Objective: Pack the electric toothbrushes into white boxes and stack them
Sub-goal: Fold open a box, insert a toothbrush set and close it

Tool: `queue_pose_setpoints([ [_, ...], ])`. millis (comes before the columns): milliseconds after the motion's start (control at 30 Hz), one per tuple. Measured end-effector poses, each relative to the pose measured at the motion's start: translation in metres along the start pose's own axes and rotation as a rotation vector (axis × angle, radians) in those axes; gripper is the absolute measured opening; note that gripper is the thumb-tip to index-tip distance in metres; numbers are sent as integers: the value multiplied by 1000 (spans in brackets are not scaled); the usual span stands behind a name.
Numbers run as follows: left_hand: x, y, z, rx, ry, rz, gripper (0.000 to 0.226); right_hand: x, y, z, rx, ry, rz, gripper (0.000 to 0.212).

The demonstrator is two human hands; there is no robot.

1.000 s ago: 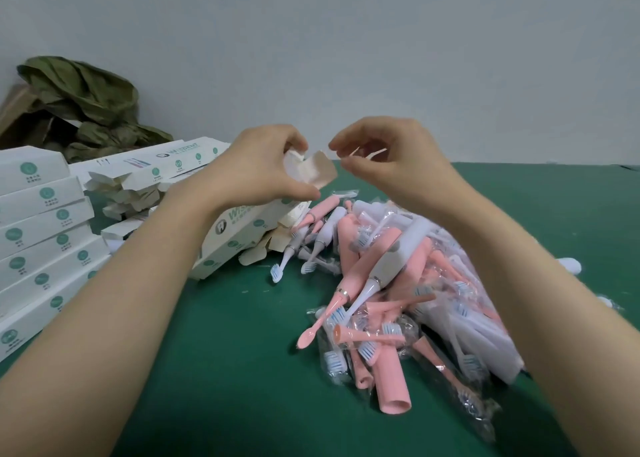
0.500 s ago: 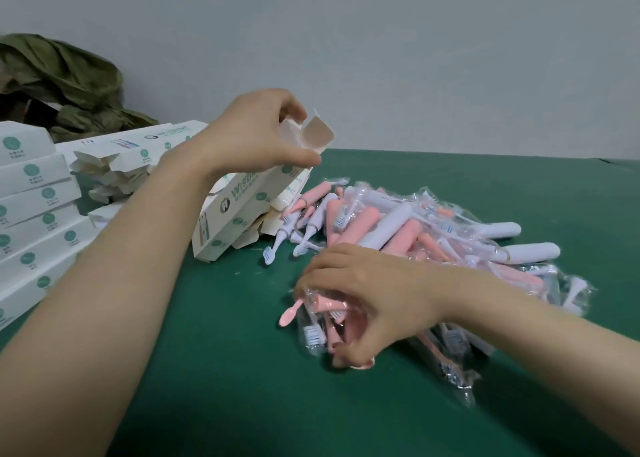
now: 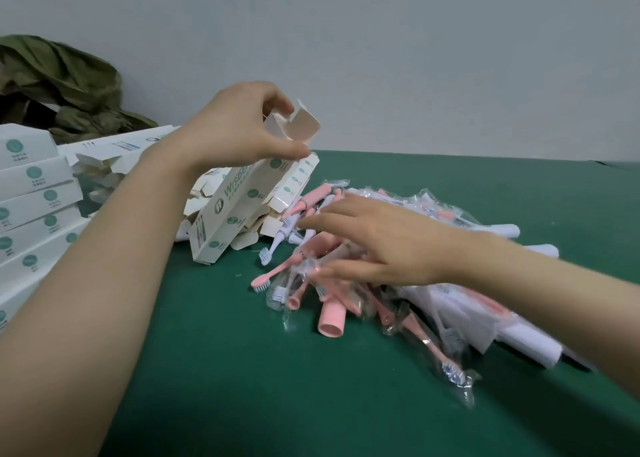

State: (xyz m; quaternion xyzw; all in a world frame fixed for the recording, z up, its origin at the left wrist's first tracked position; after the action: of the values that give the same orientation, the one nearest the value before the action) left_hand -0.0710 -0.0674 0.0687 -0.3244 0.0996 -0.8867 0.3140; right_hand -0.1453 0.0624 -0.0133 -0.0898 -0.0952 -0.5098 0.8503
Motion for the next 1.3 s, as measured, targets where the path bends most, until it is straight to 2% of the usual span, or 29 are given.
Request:
queue_pose_setpoints([
  [100,0,2,0,4,1,-1,55,-34,-2,4,-227,109,152,56],
  [167,0,2,-3,9,9,3,55,-59,0,-11,-249,242,234,61],
  [233,-1,0,-5,13,22,4,55,-76,1,-32,-204,346,214,67],
  [300,-1,-1,-6,17,27,3,55,-80,0,-50,-224,372,173,71],
  [500,-3,-6,-10,6,47,4,55,-49,-2,-58,-254,235,58,75],
  [700,-1,-6,-5,-8,28,-1,53,-23,0,-67,-169,177,-110,73],
  [867,0,-6,-8,-3,35,-6,55,0,1,-66,-182,160,-174,75],
  [1000,-1,-12,-7,-1,30,-22,55,3,-3,-55,54,247,-229,79],
  [1067,-1,-15,-3,-10,19,-31,55,2,-1,-30,158,116,-216,71],
  [1133,-2,-15,0,-16,10,-31,55,4,12,-9,235,-66,-169,53],
  [1200,-3,-13,1,-6,10,-31,55,10,38,-15,259,-78,-117,42],
  [1300,-4,-12,0,0,18,-39,53,19,73,-51,54,30,-10,40],
])
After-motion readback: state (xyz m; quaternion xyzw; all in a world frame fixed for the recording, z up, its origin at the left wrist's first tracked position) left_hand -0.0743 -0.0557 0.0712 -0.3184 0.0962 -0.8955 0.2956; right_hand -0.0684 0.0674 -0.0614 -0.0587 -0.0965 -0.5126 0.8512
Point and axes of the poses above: each hand's wrist, its own x-axis towards the middle knuckle, its own z-axis out of the back of the hand, y = z × x, the point moved 8 cm from there along x, towards the middle knuckle, and after that the axes turned 4 degrees about x, right-handed, at the moved point
